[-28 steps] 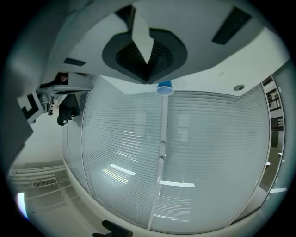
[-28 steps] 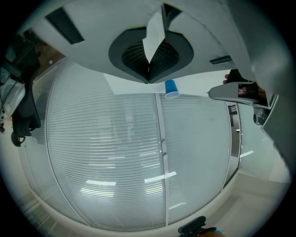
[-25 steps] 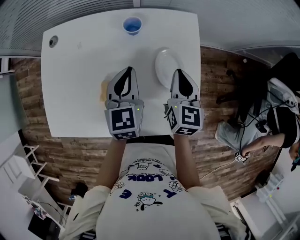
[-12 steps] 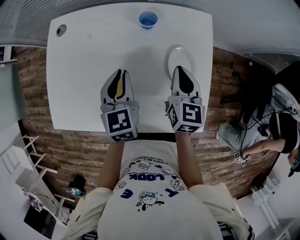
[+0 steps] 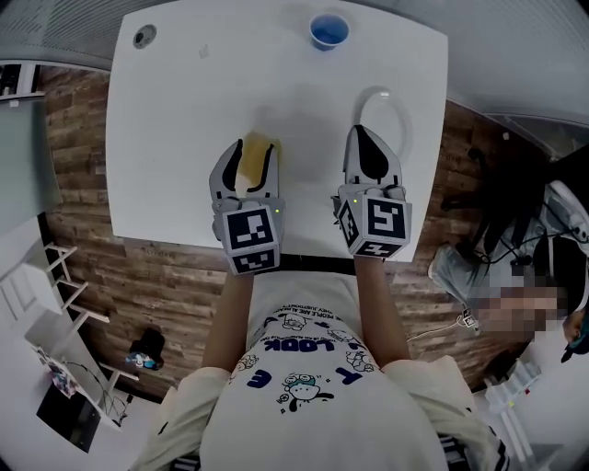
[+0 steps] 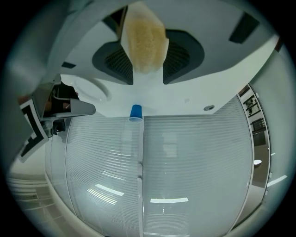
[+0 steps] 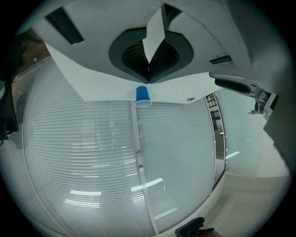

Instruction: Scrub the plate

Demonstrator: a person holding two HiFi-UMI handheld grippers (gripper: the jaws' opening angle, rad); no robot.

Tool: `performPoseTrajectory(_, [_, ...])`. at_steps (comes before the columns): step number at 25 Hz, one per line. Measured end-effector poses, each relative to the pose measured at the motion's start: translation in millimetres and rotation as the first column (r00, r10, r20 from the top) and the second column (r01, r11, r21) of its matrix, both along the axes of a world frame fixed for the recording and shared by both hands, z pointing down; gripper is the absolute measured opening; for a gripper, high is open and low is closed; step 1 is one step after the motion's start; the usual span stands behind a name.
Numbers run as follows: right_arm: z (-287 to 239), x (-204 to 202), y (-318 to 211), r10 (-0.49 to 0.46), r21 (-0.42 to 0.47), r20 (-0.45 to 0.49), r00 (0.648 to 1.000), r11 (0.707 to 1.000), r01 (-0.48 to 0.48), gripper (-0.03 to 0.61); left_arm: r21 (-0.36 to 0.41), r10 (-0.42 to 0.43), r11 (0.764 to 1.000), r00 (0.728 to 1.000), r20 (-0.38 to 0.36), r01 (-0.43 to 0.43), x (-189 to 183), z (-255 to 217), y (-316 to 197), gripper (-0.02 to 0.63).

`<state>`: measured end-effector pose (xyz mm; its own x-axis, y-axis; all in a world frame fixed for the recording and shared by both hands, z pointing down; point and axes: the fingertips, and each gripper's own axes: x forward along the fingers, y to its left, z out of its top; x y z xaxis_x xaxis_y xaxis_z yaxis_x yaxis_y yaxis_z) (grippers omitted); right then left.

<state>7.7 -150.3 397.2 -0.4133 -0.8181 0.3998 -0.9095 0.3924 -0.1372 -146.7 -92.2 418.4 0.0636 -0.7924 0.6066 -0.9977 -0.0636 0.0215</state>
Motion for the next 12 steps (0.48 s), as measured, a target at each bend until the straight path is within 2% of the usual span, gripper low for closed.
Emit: performPoseTrajectory(12, [13,-24,10,-0.064,-0.033,-0.007,0.998,0.997,0.064,-0.006,-0.151,0.042,0.987,0.998,-0.042,-0.048,4,37,24,0.267])
